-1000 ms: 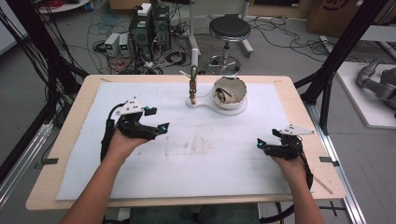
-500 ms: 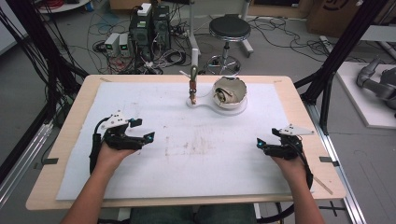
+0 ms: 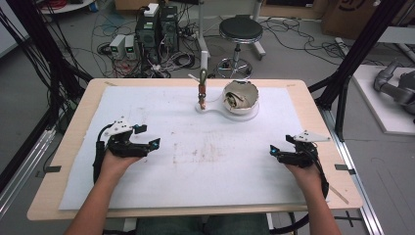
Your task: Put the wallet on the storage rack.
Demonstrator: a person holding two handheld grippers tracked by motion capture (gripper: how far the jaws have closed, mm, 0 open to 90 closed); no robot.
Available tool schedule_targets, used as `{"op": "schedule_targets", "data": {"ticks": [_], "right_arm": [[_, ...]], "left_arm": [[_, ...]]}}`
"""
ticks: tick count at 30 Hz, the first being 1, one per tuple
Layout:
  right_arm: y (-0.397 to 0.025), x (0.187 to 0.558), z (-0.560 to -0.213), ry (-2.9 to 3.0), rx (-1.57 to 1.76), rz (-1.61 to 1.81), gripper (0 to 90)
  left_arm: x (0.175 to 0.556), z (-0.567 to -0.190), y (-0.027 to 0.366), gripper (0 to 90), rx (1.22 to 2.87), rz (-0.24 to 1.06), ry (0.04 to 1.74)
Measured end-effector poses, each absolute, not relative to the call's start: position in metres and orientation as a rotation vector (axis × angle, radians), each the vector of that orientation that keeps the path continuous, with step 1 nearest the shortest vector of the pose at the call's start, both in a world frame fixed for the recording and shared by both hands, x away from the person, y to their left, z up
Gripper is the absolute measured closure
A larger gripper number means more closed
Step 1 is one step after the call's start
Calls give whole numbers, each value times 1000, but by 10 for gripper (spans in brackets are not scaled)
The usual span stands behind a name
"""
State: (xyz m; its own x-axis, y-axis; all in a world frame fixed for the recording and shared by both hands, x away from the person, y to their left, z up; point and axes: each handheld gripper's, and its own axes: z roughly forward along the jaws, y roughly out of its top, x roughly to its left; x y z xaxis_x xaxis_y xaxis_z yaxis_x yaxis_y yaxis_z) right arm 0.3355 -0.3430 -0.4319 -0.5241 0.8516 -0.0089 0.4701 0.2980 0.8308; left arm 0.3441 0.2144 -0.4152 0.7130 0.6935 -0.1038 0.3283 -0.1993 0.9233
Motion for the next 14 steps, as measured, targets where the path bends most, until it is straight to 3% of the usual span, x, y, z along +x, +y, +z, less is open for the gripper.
{"op": "schedule_targets", "data": {"ticks": [14], "right_arm": [[-347,335,-432,2110,1183,1132,204]], "left_arm": [[345,-418,219,191,1790,392,824]]}}
